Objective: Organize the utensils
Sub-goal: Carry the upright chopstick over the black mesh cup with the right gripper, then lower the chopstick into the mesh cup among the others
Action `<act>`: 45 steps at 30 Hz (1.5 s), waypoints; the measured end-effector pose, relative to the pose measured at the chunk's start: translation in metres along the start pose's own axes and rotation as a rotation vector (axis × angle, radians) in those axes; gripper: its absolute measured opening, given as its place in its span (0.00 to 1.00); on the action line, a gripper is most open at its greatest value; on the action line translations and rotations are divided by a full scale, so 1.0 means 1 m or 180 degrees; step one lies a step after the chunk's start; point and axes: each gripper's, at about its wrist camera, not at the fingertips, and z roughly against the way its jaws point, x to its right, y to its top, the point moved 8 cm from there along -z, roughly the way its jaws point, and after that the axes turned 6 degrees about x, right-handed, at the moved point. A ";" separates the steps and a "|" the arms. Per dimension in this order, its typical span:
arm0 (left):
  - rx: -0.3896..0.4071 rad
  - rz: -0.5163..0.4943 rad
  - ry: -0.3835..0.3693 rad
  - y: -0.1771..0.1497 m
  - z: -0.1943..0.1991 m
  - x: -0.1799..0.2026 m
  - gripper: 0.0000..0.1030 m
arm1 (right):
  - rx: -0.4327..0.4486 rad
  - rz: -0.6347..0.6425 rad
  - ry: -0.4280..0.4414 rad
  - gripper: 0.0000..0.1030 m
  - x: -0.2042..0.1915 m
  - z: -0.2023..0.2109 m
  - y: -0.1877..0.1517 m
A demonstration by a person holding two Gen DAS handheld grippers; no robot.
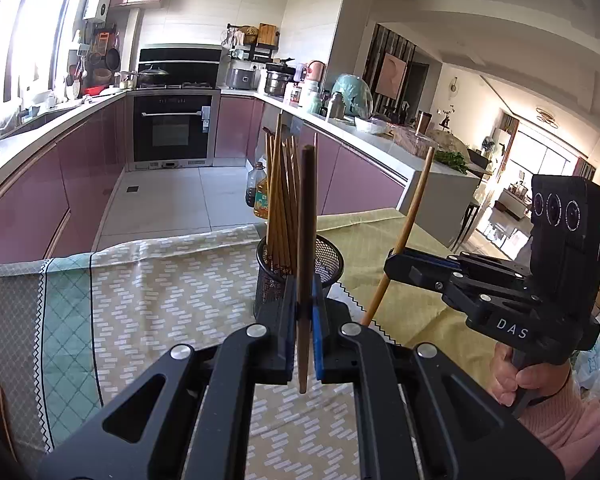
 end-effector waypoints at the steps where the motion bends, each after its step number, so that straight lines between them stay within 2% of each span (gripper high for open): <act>1: 0.0004 -0.0004 -0.0001 0.001 0.000 0.000 0.07 | 0.0006 0.0005 -0.0004 0.05 0.000 0.000 0.001; 45: 0.0373 -0.0205 0.0067 0.054 0.005 0.009 0.07 | 0.0310 0.0109 -0.0010 0.05 0.008 -0.003 0.050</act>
